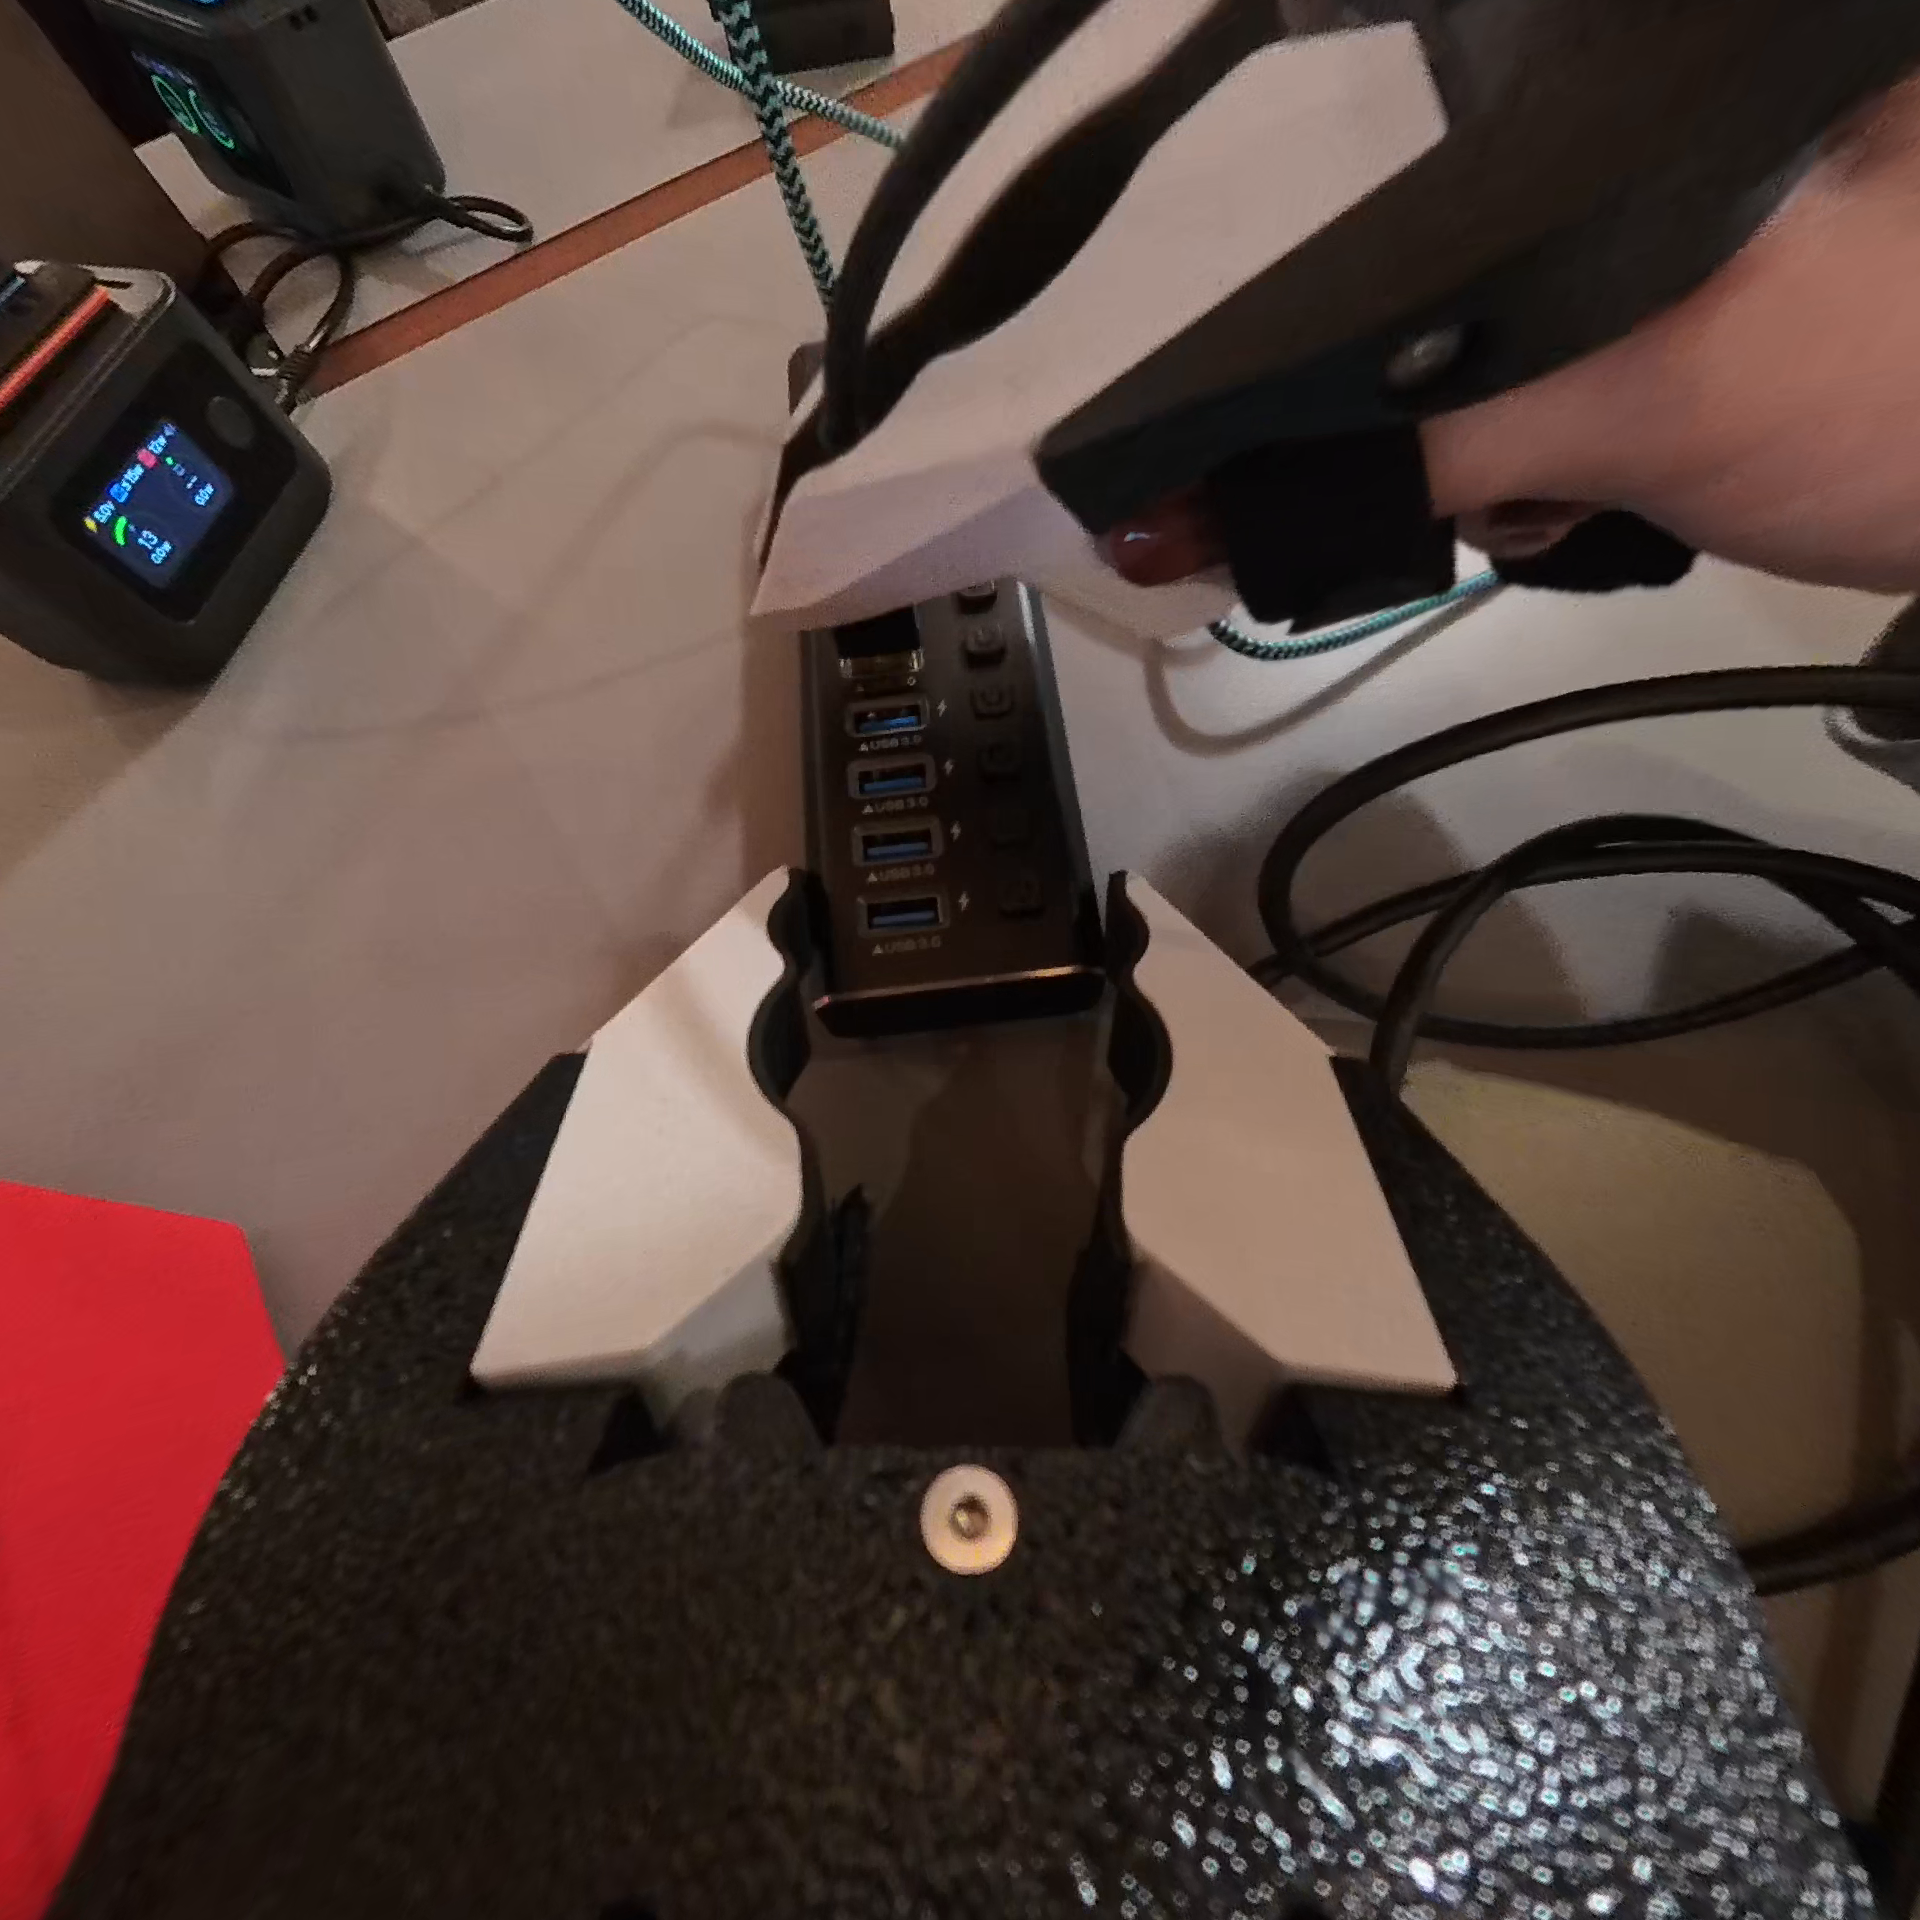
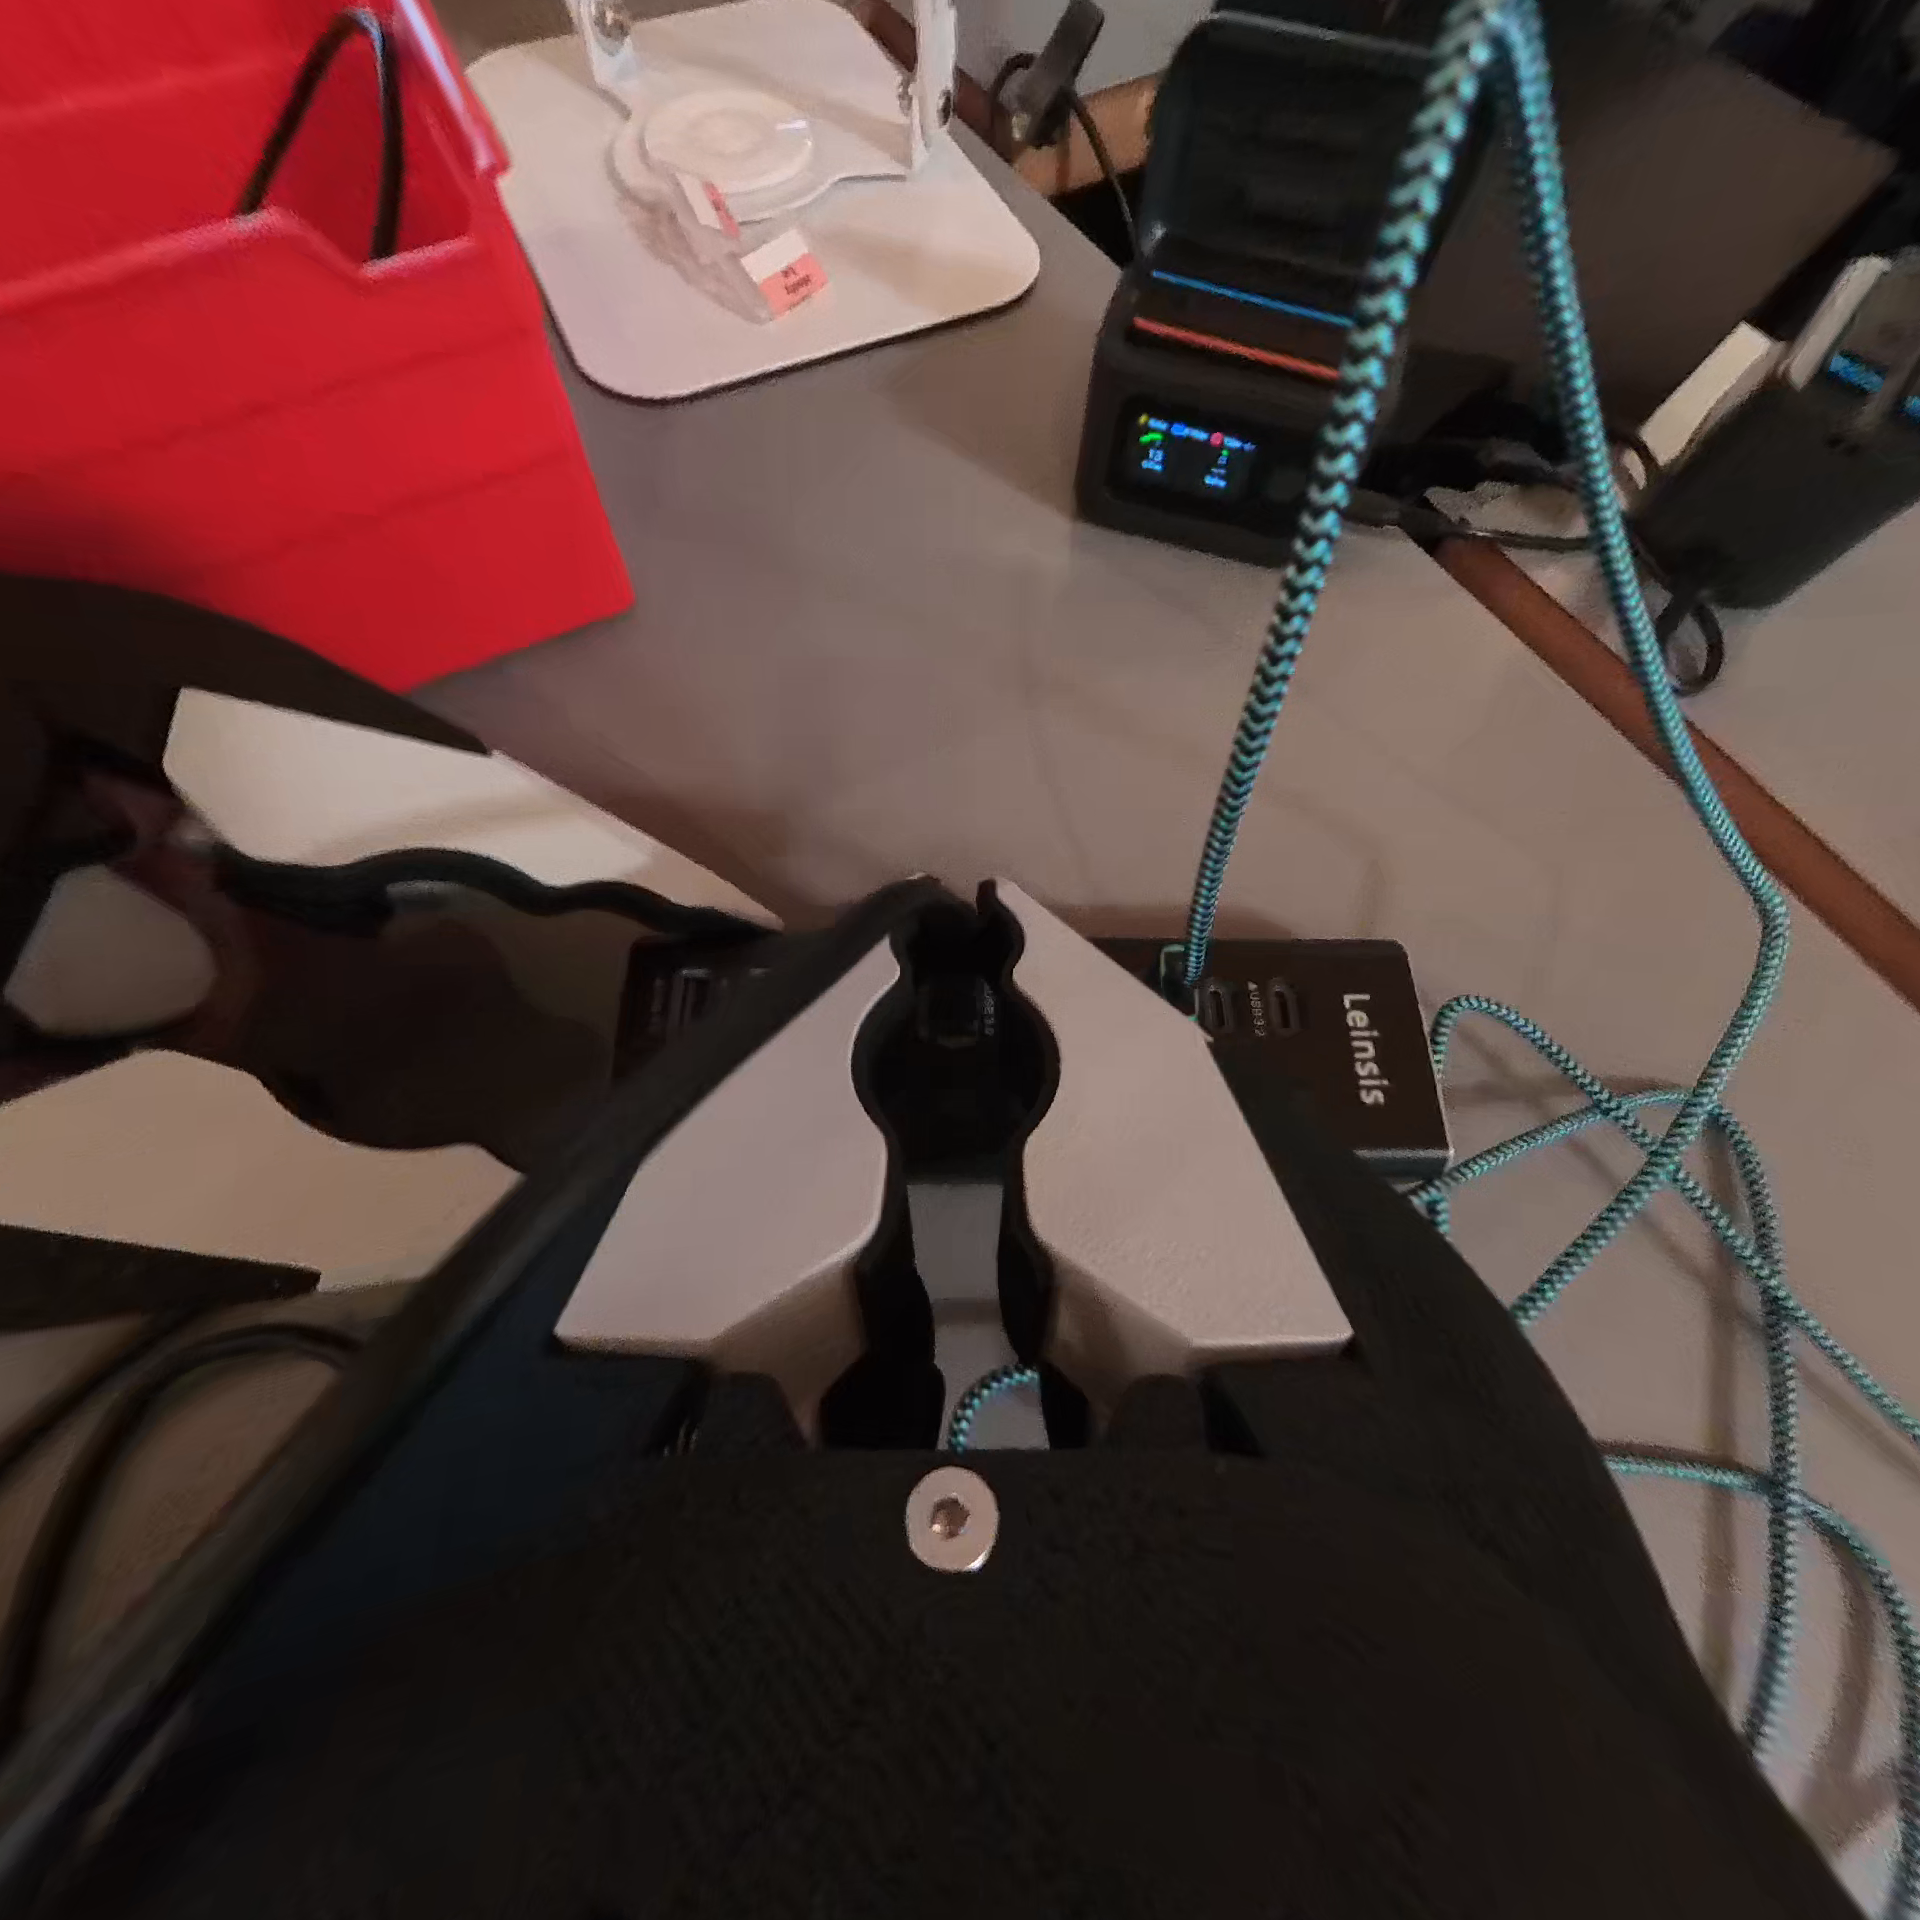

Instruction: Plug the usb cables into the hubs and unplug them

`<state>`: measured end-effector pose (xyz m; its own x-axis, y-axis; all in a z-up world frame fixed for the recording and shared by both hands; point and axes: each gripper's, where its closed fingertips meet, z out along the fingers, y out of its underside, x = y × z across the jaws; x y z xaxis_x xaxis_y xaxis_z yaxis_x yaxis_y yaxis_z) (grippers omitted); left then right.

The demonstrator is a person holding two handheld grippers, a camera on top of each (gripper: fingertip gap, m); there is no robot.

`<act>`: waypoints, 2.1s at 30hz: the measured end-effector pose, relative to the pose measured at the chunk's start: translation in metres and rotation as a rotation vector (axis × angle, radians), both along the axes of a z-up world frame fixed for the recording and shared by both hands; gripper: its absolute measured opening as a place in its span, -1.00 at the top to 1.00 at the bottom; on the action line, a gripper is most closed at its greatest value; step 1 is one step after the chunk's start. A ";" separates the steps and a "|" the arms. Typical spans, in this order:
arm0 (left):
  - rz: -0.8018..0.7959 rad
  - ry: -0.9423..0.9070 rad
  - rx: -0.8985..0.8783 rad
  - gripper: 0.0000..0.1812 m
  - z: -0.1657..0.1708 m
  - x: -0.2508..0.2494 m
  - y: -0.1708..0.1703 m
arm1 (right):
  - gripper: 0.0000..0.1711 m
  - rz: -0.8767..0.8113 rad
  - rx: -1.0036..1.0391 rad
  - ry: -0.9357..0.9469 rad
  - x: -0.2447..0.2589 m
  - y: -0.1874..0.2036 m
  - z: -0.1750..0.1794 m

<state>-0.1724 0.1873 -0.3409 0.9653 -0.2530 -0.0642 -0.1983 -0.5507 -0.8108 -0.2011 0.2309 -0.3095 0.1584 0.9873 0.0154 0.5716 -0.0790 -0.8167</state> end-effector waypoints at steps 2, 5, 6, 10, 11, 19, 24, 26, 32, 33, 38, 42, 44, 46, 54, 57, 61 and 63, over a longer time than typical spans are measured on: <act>0.000 0.000 0.000 0.39 0.000 0.000 0.000 | 0.94 0.025 -0.008 -0.008 0.001 0.000 0.000; 0.000 0.000 0.000 0.39 0.000 0.000 0.000 | 0.92 0.028 -0.038 0.022 0.001 0.000 0.000; 0.000 0.000 0.000 0.39 0.000 0.000 0.000 | 0.93 0.024 -0.026 0.027 0.001 0.000 -0.001; 0.000 0.001 0.000 0.39 0.000 0.000 0.000 | 0.92 -0.001 0.013 0.037 0.000 0.001 -0.003; 0.000 0.002 0.000 0.39 0.000 0.000 0.000 | 0.92 -0.002 0.010 0.042 0.000 0.001 -0.003; -0.009 -0.006 -0.009 0.38 -0.001 0.000 0.001 | 0.66 -0.015 -0.091 -0.045 0.025 -0.002 0.000; -0.027 0.028 -0.005 0.37 -0.002 0.001 0.001 | 0.47 -0.116 -0.009 -0.008 0.087 0.010 0.069; -0.057 0.131 0.036 0.38 0.000 0.001 0.002 | 0.46 -0.083 0.079 0.029 0.100 0.007 0.099; -0.207 0.760 0.223 0.39 0.014 0.014 0.003 | 0.43 0.362 0.346 -0.194 0.071 -0.033 0.124; -0.226 0.858 0.251 0.39 0.016 0.016 0.003 | 0.42 0.445 0.358 -0.290 0.066 -0.035 0.115; -0.300 1.048 0.346 0.39 0.022 0.024 0.001 | 0.42 0.738 0.281 -0.703 0.057 -0.030 0.059; -0.347 1.176 0.403 0.39 0.025 0.030 -0.001 | 0.33 0.880 0.313 -0.933 0.060 -0.024 0.011; -0.349 1.183 0.406 0.39 0.025 0.031 -0.001 | 0.31 0.946 0.316 -0.990 0.064 -0.028 -0.007; -0.352 1.170 0.408 0.39 0.025 0.031 -0.001 | 0.37 0.960 0.276 -1.034 0.067 -0.032 -0.021; -0.309 1.031 0.481 0.55 0.043 0.035 -0.009 | 0.69 0.928 0.344 -1.069 0.067 -0.020 -0.025; -0.213 0.782 0.544 0.49 0.068 0.028 -0.017 | 0.70 0.839 0.403 -0.989 0.068 -0.007 -0.002; -0.128 0.354 0.521 0.32 0.083 0.014 -0.019 | 0.71 0.691 0.544 -0.843 0.072 0.016 0.047; -0.129 0.105 0.510 0.21 0.088 0.015 -0.020 | 0.71 0.620 0.599 -0.751 0.074 0.022 0.076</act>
<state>-0.1569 0.1670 -0.2526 0.9103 -0.2807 -0.3044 -0.3325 -0.0574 -0.9413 -0.1269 0.2525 -0.2334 -0.6015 0.6945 0.3949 0.7361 0.6739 -0.0638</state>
